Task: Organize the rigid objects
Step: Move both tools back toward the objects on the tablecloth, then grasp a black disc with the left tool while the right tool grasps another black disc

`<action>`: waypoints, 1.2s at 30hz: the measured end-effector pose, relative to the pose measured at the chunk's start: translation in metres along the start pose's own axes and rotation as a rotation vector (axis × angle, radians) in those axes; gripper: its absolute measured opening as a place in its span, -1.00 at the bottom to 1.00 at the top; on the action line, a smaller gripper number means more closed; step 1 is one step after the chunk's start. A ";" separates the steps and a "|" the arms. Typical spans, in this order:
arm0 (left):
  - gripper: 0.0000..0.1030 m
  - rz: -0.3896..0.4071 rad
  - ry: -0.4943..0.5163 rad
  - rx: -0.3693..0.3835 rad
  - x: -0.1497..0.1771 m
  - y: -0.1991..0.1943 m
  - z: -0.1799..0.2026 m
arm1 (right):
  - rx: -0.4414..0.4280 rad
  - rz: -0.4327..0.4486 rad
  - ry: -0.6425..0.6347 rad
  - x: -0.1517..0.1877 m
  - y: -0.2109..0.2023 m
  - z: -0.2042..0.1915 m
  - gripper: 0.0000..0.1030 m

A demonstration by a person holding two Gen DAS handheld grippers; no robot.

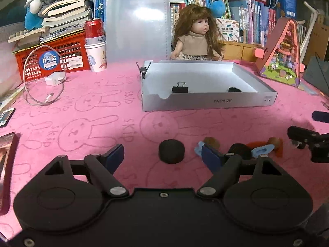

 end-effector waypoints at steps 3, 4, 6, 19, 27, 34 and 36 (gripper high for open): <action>0.43 -0.014 -0.011 0.015 0.002 0.002 -0.002 | 0.012 -0.003 -0.007 0.005 -0.004 0.002 1.00; 0.40 -0.016 -0.015 0.019 0.003 0.003 -0.003 | 0.012 -0.005 -0.004 0.007 -0.005 0.003 1.00; 0.32 -0.017 -0.016 0.016 0.005 0.004 -0.004 | 0.017 -0.007 0.001 0.009 -0.006 0.005 1.00; 0.10 -0.036 -0.036 -0.019 0.008 0.013 -0.002 | 0.019 -0.028 -0.002 0.015 -0.011 0.011 0.96; 0.12 -0.037 -0.038 -0.031 0.007 0.015 -0.001 | 0.014 -0.034 -0.009 0.017 -0.018 0.015 0.80; 0.13 -0.033 -0.034 -0.044 0.006 0.017 0.000 | 0.014 -0.062 -0.031 0.023 -0.018 0.013 0.54; 0.11 -0.032 -0.030 -0.044 0.006 0.017 0.001 | 0.023 -0.068 -0.042 0.024 -0.017 0.013 0.49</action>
Point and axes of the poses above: each gripper's, at about its wrist camera, not at the fingertips, and y roughly the way its jaws point, z to its right, x to its underside, the point moved 6 cm from there along y, roughly the way its jaws point, and after that the axes turned 7 degrees about y, right-handed, at the moved point
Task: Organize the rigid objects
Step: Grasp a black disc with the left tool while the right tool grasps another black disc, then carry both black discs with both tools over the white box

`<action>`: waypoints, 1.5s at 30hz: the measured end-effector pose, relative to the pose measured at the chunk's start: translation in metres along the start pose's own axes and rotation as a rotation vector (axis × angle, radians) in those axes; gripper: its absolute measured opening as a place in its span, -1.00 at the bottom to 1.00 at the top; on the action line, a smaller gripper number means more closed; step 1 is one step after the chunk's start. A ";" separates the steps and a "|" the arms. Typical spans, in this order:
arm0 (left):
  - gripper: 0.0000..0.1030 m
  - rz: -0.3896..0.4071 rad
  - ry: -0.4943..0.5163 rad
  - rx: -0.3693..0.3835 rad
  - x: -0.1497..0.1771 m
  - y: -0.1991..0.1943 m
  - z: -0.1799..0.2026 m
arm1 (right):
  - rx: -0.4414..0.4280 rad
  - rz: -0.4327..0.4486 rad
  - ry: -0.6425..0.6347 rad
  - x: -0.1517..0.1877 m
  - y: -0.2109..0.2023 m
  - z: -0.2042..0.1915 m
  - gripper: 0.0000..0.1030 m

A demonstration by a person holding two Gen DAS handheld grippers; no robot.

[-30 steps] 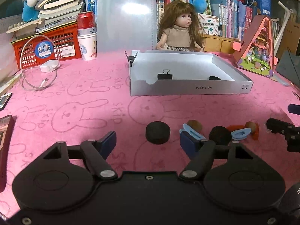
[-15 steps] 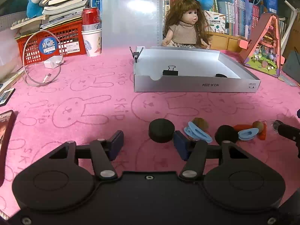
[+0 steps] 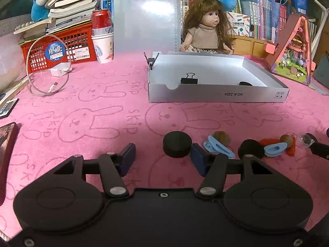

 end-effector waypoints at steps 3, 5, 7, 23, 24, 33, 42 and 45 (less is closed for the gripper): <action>0.11 0.008 0.015 -0.007 0.000 0.001 0.003 | 0.009 -0.015 -0.009 0.001 0.006 -0.002 0.38; 0.11 0.011 0.018 -0.011 0.000 0.001 0.004 | 0.002 -0.019 0.005 0.000 0.010 -0.003 0.32; 0.11 0.010 0.014 -0.012 -0.001 0.002 0.004 | -0.004 -0.017 0.011 -0.001 0.013 -0.006 0.22; 0.04 0.020 0.017 -0.009 -0.003 0.005 0.008 | -0.020 0.007 0.066 0.002 0.014 -0.011 -0.10; 0.03 0.021 0.018 -0.009 -0.004 0.005 0.009 | -0.021 0.008 0.069 0.002 0.014 -0.010 -0.11; -0.24 0.038 0.050 -0.013 -0.007 0.008 0.020 | -0.022 0.011 0.076 0.002 0.013 -0.011 -0.18; -0.42 0.038 0.062 -0.021 -0.012 0.002 0.025 | -0.032 0.012 0.085 -0.001 0.010 -0.014 -0.31; -0.42 0.051 0.059 -0.017 -0.016 -0.003 0.023 | -0.024 0.026 0.083 -0.006 0.009 -0.014 -0.31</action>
Point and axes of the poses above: each gripper's, at about its wrist camera, not at the fingertips, and y roughly the way its jaws point, z to its right, x to its underside, the point moved 6 cm from there along y, roughly the way its jaws point, and after that the axes turned 7 degrees about y, right-handed, at the moved point
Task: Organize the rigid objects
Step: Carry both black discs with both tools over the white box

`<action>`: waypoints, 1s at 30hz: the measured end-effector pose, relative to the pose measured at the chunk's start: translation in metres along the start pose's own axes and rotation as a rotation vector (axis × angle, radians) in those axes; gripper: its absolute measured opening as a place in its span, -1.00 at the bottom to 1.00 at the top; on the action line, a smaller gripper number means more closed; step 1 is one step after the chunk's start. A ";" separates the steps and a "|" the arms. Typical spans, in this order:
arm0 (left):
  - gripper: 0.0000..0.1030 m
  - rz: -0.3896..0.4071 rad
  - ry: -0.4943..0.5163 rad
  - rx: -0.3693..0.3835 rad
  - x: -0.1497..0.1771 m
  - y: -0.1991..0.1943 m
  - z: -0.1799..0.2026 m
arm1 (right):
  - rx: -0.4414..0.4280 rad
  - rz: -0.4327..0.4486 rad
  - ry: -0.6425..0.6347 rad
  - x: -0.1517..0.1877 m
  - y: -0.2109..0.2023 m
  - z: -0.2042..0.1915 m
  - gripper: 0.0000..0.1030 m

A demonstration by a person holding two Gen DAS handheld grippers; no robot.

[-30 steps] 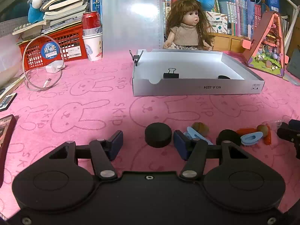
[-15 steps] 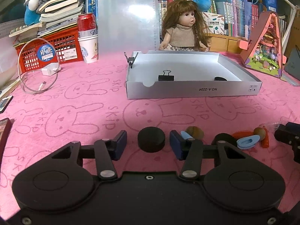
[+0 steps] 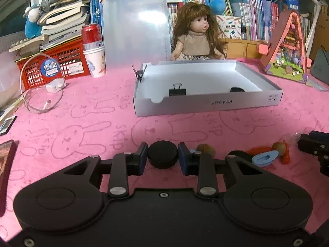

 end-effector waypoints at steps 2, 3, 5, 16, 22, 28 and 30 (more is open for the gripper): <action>-0.42 0.009 -0.010 0.007 -0.005 -0.003 -0.002 | 0.006 0.003 -0.002 -0.004 0.001 0.000 -0.31; -0.42 0.014 -0.015 0.009 -0.008 -0.004 -0.003 | 0.009 0.003 -0.001 -0.006 0.001 0.001 -0.31; -0.42 0.024 -0.025 0.019 -0.014 -0.006 -0.006 | 0.015 0.006 0.005 -0.011 0.001 0.002 -0.31; -0.42 0.037 -0.071 0.085 -0.060 0.006 -0.012 | -0.010 0.012 0.068 -0.054 0.010 0.007 -0.31; -0.42 0.036 -0.083 0.126 -0.095 0.021 -0.012 | -0.052 -0.020 0.122 -0.082 0.027 0.010 -0.31; -0.42 -0.024 -0.111 0.172 -0.123 0.048 -0.017 | -0.084 -0.067 0.170 -0.111 0.052 0.012 -0.31; -0.42 -0.039 -0.119 0.170 -0.130 0.056 -0.019 | -0.088 -0.085 0.174 -0.120 0.062 0.011 -0.31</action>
Point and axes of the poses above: each gripper's, at about its wrist camera, not at the fingertips, and y roughly the way its jaws point, z to its right, x to its underside, the point moved 6 cm from there along y, roughly the way its jaws point, and after that the axes turned 7 degrees about y, right-handed, at the moved point
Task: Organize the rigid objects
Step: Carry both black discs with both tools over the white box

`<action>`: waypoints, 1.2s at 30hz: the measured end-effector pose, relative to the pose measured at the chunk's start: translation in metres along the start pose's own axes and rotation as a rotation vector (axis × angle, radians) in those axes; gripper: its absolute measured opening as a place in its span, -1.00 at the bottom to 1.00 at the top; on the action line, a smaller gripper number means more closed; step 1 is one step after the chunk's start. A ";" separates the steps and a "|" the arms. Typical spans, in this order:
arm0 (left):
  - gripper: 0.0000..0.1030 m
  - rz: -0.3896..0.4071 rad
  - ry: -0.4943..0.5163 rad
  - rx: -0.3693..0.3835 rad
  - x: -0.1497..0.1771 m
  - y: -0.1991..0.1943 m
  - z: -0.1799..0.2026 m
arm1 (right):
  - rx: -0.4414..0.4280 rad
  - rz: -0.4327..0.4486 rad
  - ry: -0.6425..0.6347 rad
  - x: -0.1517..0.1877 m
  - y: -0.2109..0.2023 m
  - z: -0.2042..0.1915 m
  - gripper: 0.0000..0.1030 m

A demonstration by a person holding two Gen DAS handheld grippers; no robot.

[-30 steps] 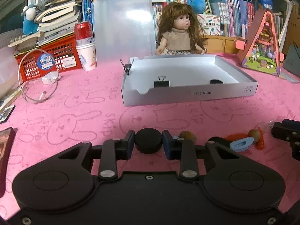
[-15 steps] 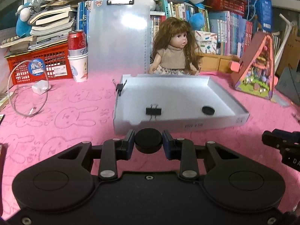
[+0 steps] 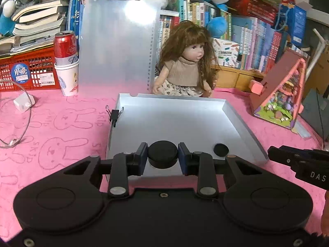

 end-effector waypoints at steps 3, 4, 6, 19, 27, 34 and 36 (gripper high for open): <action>-0.42 -0.027 -0.011 0.001 -0.011 0.013 -0.005 | -0.010 -0.038 0.024 -0.012 0.014 -0.002 -0.31; -0.42 -0.039 -0.017 0.008 -0.014 0.017 -0.006 | -0.015 -0.055 0.036 -0.016 0.020 -0.002 -0.31; -0.42 -0.076 -0.038 0.025 -0.018 0.029 -0.008 | -0.019 -0.092 0.054 -0.022 0.031 -0.003 -0.31; -0.42 -0.191 -0.062 -0.013 -0.031 0.094 -0.013 | 0.022 -0.233 0.065 -0.038 0.107 -0.011 -0.30; -0.42 -0.227 -0.046 -0.059 -0.028 0.125 -0.015 | 0.063 -0.273 0.068 -0.035 0.142 -0.004 -0.30; -0.42 -0.243 -0.041 -0.081 -0.026 0.141 -0.019 | 0.078 -0.286 0.068 -0.031 0.157 -0.002 -0.30; -0.42 -0.245 -0.033 -0.082 -0.024 0.143 -0.019 | 0.082 -0.289 0.056 -0.031 0.161 -0.003 -0.30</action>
Point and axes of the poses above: each gripper's, at about its wrist camera, not at the fingertips, and y roughly the way its jaws point, z to its right, x to its underside, the point moved 6 cm from there along y, roughly the way its jaws point, and after that the axes turned 7 degrees about y, right-handed, at the moved point
